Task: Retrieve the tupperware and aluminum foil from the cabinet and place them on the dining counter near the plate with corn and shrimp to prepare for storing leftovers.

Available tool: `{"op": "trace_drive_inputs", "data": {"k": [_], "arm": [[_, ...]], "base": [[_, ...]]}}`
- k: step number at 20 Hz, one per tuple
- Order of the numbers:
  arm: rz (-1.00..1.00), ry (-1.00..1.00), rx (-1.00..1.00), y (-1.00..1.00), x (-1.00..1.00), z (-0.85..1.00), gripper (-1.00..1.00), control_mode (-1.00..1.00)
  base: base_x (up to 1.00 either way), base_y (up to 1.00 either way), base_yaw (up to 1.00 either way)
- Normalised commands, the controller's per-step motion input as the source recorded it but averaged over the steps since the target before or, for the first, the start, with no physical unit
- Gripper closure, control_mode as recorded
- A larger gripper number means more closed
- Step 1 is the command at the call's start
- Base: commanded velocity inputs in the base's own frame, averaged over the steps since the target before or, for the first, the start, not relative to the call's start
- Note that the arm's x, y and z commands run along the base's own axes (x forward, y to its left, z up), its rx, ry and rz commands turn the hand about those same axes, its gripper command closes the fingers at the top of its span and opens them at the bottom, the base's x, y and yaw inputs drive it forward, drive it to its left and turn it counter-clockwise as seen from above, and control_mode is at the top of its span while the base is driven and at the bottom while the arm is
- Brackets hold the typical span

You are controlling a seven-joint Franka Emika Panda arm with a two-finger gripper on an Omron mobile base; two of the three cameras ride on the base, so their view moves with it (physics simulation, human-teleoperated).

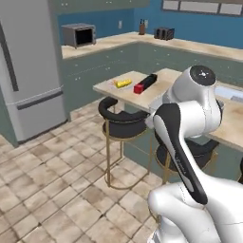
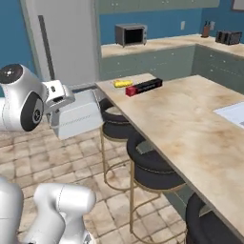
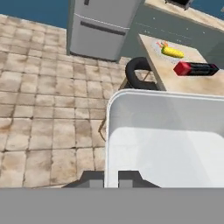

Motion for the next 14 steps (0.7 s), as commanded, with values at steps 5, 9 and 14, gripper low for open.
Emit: {"op": "trace_drive_inputs", "data": {"k": [5,9,14], "arm": [[0.0,0.0,0.0,0.0,0.0,0.0,1.0,1.0],[0.0,0.0,0.0,0.0,0.0,0.0,1.0,1.0],[0.0,0.0,0.0,0.0,0.0,0.0,1.0,1.0]], "base": [[1.0,0.93,-0.51],[1.0,0.97,-0.52],[1.0,1.0,-0.52]]}}
